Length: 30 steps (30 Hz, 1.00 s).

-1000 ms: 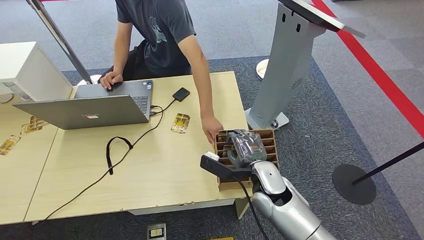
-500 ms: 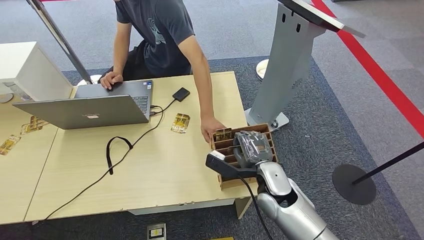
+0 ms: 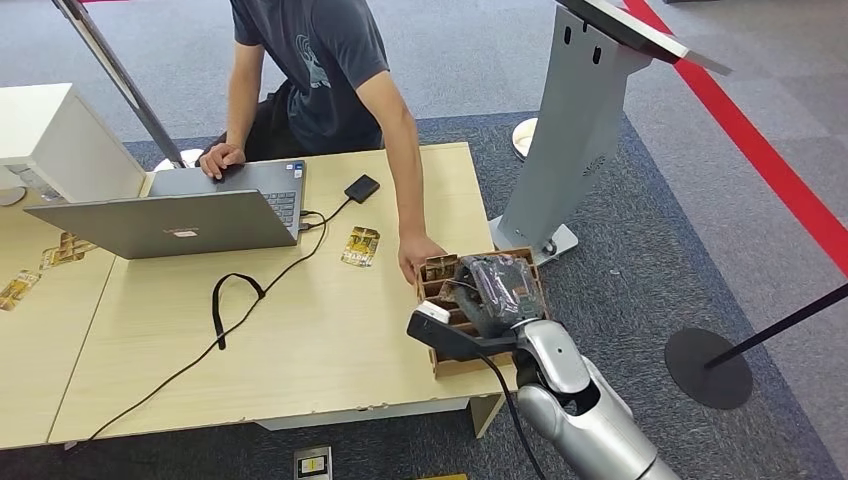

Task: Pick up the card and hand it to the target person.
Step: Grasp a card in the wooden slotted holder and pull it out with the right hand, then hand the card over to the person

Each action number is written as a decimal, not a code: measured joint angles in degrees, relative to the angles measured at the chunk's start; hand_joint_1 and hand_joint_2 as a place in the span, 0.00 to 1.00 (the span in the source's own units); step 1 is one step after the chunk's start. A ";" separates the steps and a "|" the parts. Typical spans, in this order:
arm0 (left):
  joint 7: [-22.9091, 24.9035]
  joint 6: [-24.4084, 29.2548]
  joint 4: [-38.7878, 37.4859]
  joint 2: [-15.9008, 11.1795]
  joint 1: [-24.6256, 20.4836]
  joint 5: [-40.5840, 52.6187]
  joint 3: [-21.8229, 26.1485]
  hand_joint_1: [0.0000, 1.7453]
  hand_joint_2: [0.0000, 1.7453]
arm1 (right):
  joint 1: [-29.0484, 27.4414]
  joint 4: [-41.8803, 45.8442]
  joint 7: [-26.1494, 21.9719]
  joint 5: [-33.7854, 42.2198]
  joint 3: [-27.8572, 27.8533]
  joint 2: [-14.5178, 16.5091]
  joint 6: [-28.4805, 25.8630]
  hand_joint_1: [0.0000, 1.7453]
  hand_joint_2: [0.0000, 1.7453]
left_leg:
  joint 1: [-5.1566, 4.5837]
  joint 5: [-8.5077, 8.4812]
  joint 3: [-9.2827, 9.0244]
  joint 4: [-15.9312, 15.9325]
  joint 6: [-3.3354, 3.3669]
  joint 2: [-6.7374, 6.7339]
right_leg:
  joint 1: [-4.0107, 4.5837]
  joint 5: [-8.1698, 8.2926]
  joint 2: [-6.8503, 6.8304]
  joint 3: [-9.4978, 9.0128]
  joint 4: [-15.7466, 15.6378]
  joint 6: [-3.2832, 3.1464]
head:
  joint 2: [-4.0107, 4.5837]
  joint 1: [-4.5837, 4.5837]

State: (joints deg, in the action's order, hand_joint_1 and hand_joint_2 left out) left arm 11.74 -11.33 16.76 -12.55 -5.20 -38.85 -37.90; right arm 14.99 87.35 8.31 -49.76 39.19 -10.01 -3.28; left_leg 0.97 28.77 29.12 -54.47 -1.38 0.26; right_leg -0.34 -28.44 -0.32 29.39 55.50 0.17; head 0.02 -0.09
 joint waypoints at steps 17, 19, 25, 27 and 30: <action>-0.49 -0.26 -0.02 0.00 -0.03 -0.34 0.02 0.00 0.00 | 0.11 10.32 -11.14 10.27 -0.60 1.02 -6.23 1.00 1.00 | 0.00 0.00 0.01 0.00 0.00 0.01 | 0.00 -0.01 0.00 0.00 0.02 -0.01 | 0.00 -0.01; -0.52 -0.29 -0.02 0.01 -0.04 -0.16 -0.01 0.00 0.00 | 0.21 10.16 -11.26 10.34 -0.44 1.46 -6.27 1.00 1.00 | 0.00 0.00 0.02 0.01 0.00 0.01 | 0.00 -0.01 0.00 0.00 0.03 -0.01 | 0.00 -0.01; -1.00 -0.44 -0.02 0.02 -0.08 0.92 -0.46 0.00 0.00 | 0.55 8.86 -10.33 9.14 0.30 2.91 -7.11 1.00 1.00 | 0.00 0.00 0.02 0.01 0.00 0.01 | 0.00 -0.01 0.00 -0.01 0.05 -0.01 | 0.00 -0.01; -1.07 -0.45 -0.02 0.02 -0.09 1.09 -0.68 0.00 0.00 | 0.58 8.32 -10.01 8.89 0.49 3.37 -7.35 1.00 1.00 | 0.00 0.00 0.02 0.01 0.00 0.01 | 0.00 -0.01 0.00 0.00 0.05 -0.01 | 0.00 -0.01; -1.09 -0.45 -0.02 0.03 -0.09 1.05 -0.87 0.00 0.00 | 0.70 7.47 -9.75 8.81 0.72 4.04 -7.40 1.00 1.00 | 0.00 0.00 0.02 0.01 0.00 0.01 | 0.00 -0.01 0.00 0.00 0.04 -0.01 | 0.00 -0.01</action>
State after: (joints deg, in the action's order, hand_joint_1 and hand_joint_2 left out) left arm 10.64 -11.78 16.74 -12.52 -5.29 -37.79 -38.77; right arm 15.69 94.82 -1.44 -40.95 39.91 -5.96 -10.68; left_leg 0.97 28.77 29.14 -54.47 -1.38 0.27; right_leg -0.33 -28.45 -0.33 29.39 55.54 0.16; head 0.02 -0.10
